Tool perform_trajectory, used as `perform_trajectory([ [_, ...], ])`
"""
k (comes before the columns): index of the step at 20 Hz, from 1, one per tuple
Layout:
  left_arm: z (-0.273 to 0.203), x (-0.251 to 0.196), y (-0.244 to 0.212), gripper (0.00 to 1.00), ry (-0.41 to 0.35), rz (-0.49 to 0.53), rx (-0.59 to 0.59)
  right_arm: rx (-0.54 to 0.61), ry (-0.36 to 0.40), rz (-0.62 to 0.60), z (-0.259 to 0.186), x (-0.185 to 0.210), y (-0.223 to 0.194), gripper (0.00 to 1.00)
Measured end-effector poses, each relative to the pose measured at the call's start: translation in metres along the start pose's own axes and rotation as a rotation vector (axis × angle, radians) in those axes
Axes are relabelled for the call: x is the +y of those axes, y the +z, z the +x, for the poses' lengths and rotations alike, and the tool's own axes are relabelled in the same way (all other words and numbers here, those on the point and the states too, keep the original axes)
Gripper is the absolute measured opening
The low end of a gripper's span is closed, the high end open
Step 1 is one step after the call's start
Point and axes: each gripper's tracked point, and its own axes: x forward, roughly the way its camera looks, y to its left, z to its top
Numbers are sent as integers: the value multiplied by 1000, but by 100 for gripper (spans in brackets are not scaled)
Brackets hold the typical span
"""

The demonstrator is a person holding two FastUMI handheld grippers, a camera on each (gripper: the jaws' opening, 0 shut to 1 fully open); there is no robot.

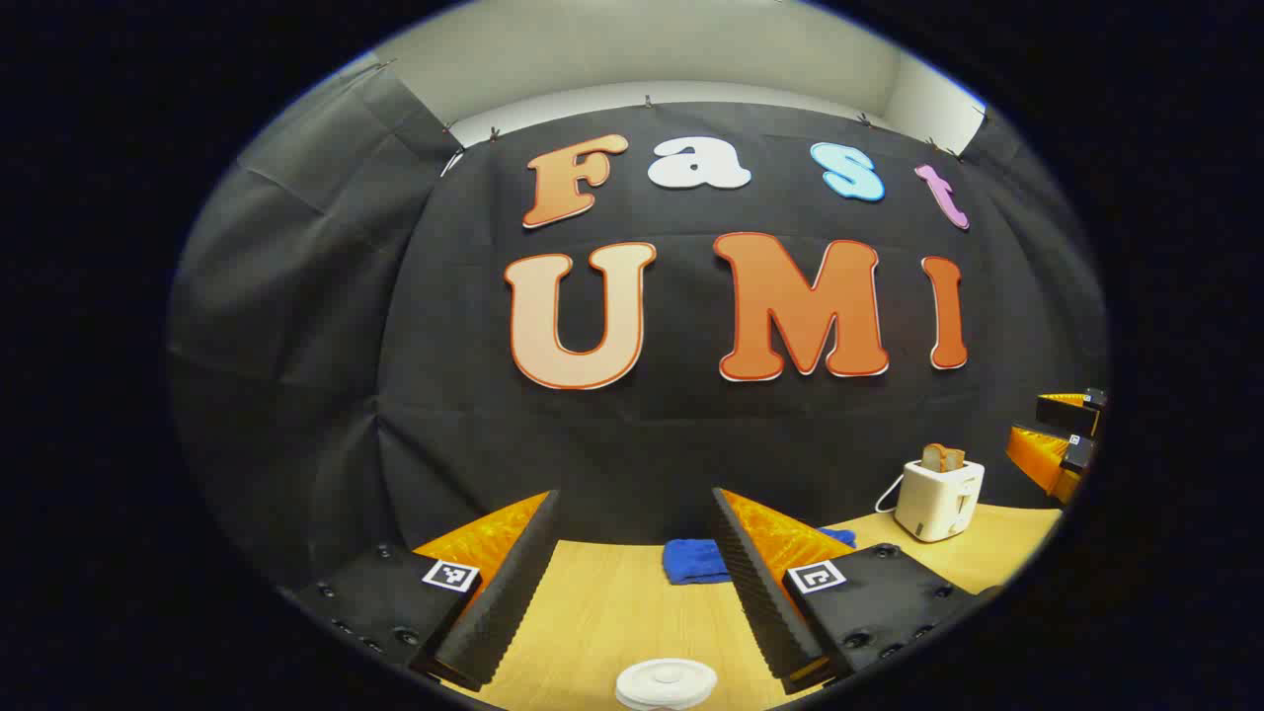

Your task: Open the teacup lid with one hand, grasp the water bottle and pour water into the teacup with the other hand; after pouring, place the water bottle on the coaster and then close the teacup lid.

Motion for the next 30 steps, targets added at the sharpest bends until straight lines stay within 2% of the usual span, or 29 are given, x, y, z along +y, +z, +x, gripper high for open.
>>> perform_trajectory([
  [6, 8, 19, -4, 98, 21, 29, -2, 25, 53, 16, 11, 19, -6, 90],
  [14, 14, 10, -4, 99, 13, 46, 3, 5, 40, 28, 18, 14, 3, 90],
  [16, 15, 7, -15, 98, 4, 33, 41, -5, 47, 38, 22, 15, 9, 90],
  [20, 16, 7, -41, 100, -4, 33, 95, 31, 81, 35, 19, 27, -11, 90],
  [30, -2, -19, -128, 99, -122, 49, 247, 167, 195, 108, 5, 70, -78, 90],
])
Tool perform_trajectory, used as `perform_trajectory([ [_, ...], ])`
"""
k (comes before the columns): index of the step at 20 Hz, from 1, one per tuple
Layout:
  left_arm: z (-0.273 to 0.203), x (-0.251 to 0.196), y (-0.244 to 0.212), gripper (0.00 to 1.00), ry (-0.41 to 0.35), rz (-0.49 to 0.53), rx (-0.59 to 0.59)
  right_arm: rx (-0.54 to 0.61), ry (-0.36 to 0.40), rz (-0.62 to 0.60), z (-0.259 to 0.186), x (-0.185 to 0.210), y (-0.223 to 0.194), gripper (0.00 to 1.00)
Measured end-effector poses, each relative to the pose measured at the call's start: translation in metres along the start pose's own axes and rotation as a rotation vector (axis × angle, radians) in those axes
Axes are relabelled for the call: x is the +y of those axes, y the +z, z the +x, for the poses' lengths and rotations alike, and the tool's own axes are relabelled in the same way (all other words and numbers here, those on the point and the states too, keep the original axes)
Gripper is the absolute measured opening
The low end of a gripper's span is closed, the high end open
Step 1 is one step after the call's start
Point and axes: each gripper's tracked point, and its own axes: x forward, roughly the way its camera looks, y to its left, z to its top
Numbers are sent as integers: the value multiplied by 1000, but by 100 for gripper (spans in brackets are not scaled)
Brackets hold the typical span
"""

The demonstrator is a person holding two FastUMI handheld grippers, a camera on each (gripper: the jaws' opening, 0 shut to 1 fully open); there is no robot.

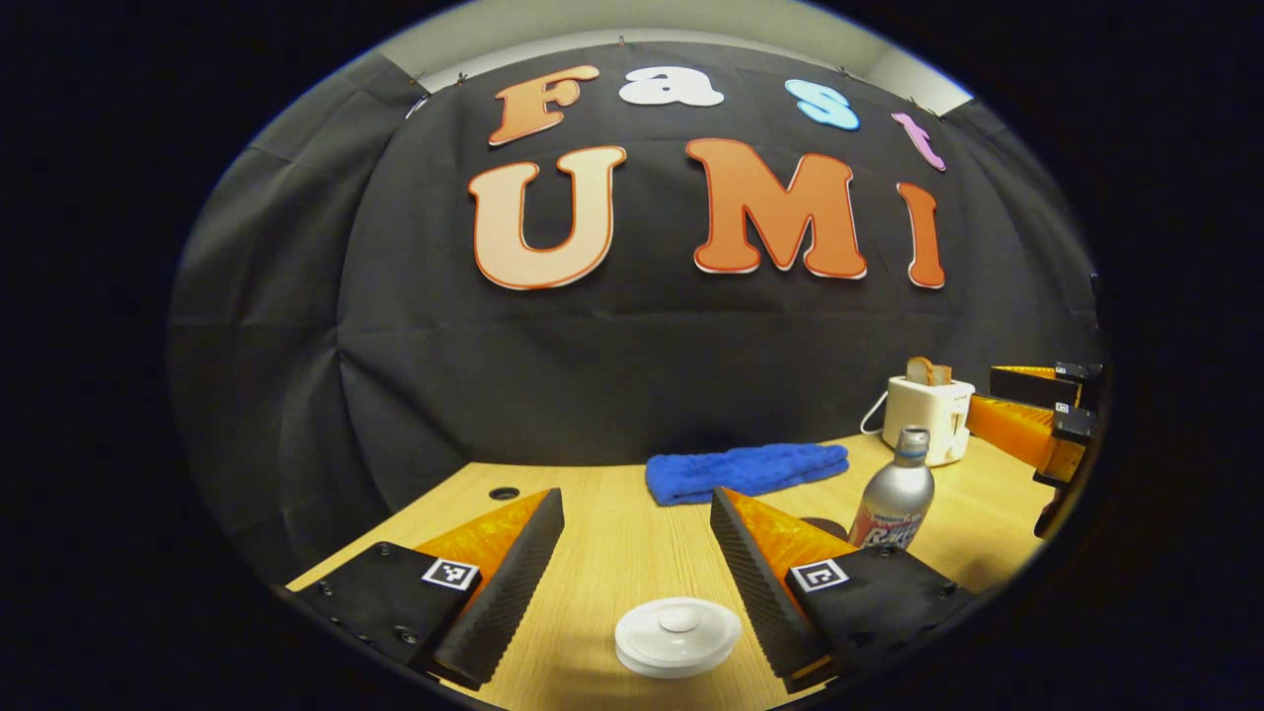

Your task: Open the teacup lid with one hand, grasp the water bottle and pour water into the teacup with the other hand; after pouring, place the water bottle on the coaster and then close the teacup lid.

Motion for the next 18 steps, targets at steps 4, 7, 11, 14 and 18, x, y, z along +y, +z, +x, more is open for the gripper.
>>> perform_trajectory([
  [4, 2, -3, -30, 97, -11, 5, 66, 59, 29, 26, 0, 11, -26, 91],
  [7, 4, -6, -50, 99, -17, 34, 107, 88, 39, 2, 0, 17, -41, 91],
  [11, 8, -18, -79, 98, -49, 36, 194, 126, 71, 15, 1, 27, -56, 91],
  [14, 10, -21, -91, 72, -46, 33, 227, 147, 79, 7, 1, 29, -64, 91],
  [18, 13, -23, -96, 62, -50, 36, 245, 158, 93, 10, 3, 33, -72, 91],
])
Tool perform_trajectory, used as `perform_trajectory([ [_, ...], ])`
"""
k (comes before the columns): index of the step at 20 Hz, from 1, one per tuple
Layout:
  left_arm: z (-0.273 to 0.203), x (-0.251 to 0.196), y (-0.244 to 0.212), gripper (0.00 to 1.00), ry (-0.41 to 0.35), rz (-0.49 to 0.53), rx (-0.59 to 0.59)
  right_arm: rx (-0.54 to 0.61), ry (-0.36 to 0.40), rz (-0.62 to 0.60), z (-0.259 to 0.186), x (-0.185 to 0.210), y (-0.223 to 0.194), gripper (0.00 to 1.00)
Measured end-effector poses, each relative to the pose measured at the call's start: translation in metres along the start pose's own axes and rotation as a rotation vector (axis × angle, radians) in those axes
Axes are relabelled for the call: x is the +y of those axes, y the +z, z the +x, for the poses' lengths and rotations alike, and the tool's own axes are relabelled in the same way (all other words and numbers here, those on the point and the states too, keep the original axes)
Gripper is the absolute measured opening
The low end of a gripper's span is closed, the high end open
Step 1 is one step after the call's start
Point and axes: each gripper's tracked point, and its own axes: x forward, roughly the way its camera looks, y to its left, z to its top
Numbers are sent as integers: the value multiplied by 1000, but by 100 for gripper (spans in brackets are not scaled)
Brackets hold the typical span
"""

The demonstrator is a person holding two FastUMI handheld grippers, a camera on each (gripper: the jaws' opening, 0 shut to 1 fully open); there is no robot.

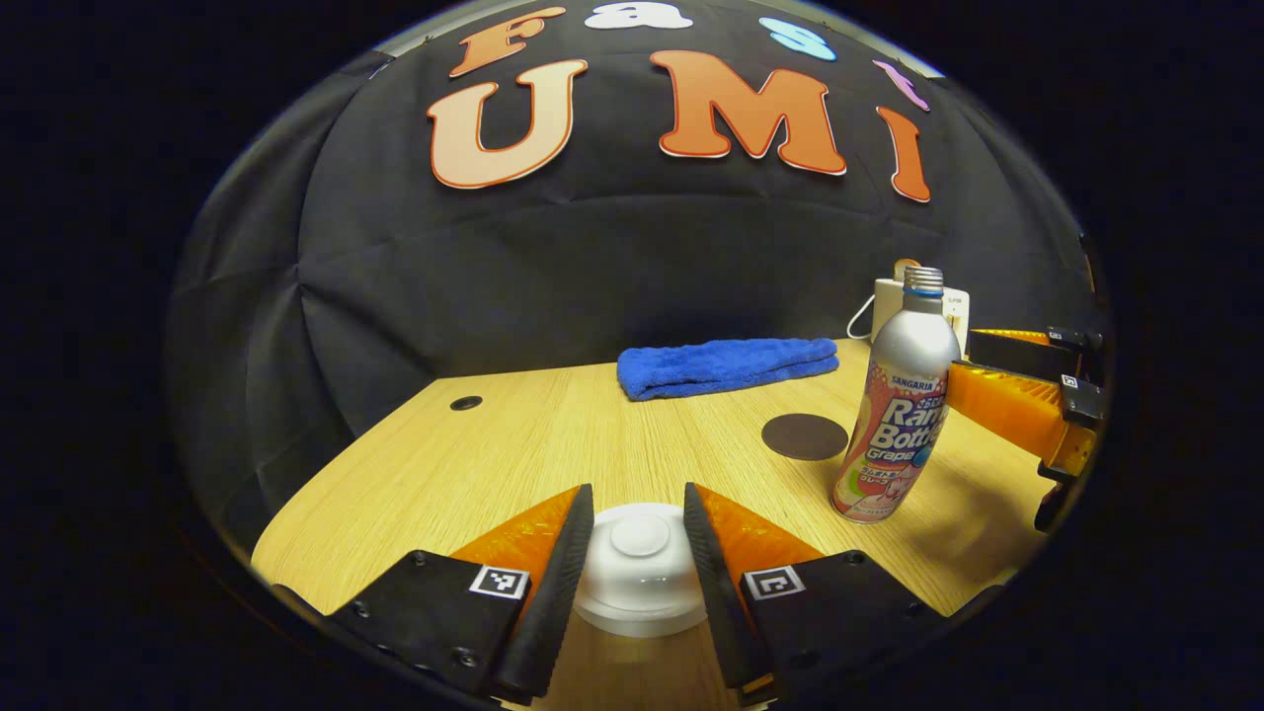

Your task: Open the teacup lid with one hand, grasp the water bottle and pour water into the teacup with the other hand; after pouring, place the water bottle on the coaster and then close the teacup lid.

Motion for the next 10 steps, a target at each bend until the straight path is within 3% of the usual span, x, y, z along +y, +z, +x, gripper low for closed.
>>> perform_trajectory([
  [1, 2, 0, 1, 65, 1, -3, -4, 3, 4, 2, 0, 1, -1, 91],
  [2, 0, 1, 3, 52, 2, 3, -5, 7, 7, 2, 1, 1, -2, 91],
  [4, 0, 3, 4, 37, 10, 2, -8, 18, 12, -5, 3, 2, -6, 91],
  [6, 1, 3, 5, 38, 15, -3, -15, 29, 17, -13, 4, 4, -10, 91],
  [7, 0, 4, 7, 31, 12, -14, -26, 33, 21, -16, 5, 5, -11, 91],
  [10, 0, 4, 15, 27, 17, -26, -53, 47, 37, -21, 10, 11, -17, 91],
])
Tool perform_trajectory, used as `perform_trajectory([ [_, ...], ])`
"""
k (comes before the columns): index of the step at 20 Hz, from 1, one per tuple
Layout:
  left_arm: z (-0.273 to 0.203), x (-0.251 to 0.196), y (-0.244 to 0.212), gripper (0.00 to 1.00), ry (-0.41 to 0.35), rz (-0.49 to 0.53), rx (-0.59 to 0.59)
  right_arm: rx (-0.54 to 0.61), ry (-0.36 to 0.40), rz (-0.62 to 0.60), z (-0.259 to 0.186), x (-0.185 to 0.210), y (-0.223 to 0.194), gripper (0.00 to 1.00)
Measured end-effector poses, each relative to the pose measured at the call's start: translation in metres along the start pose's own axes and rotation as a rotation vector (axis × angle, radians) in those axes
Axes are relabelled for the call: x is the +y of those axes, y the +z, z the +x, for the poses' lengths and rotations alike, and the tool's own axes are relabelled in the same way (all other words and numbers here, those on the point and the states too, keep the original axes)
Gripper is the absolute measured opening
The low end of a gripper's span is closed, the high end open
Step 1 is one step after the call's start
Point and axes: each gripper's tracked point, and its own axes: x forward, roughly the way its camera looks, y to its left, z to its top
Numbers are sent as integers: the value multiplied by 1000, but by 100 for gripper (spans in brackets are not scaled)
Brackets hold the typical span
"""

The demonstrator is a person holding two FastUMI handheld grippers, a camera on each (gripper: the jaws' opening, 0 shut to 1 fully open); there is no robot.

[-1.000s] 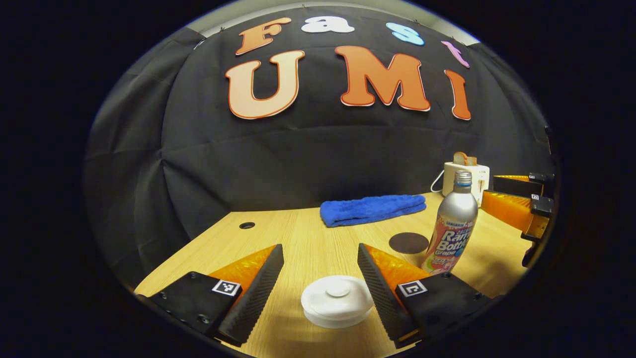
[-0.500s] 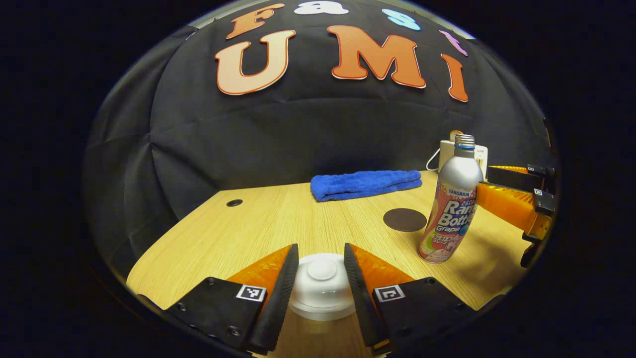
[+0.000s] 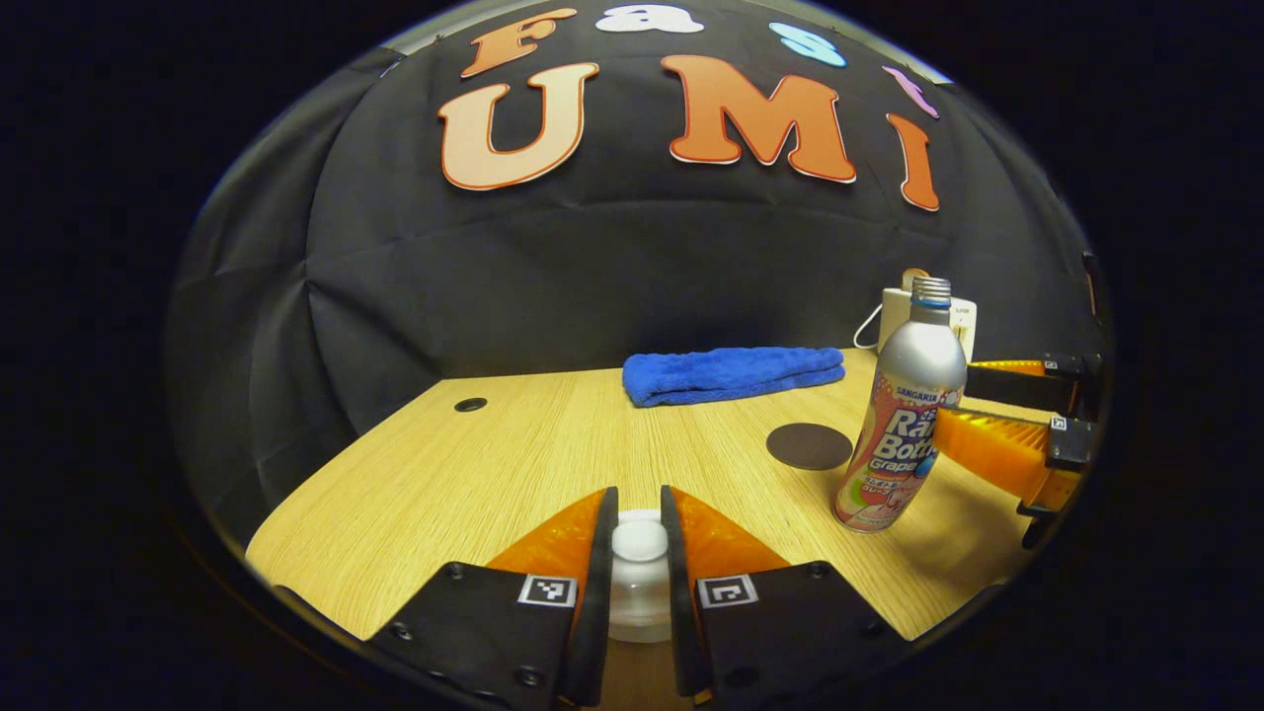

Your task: Open the teacup lid with one hand, grasp the water bottle and pour water into the teacup with the other hand; after pouring, place the water bottle on the coaster and then close the teacup lid.

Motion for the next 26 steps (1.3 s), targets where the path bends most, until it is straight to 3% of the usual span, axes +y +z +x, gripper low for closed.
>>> perform_trajectory([
  [8, -19, 26, 26, 30, 58, -5, -92, 103, 51, -8, 19, 18, -30, 91],
  [15, -32, 59, 29, 30, 116, -4, -119, 97, 34, -111, 25, 27, -24, 81],
  [21, -42, 88, 25, 27, 166, -3, -119, 72, -23, -319, 26, 22, -8, 77],
  [26, -50, 107, 19, 30, 202, 2, -120, 34, -70, -532, 28, 19, 8, 77],
])
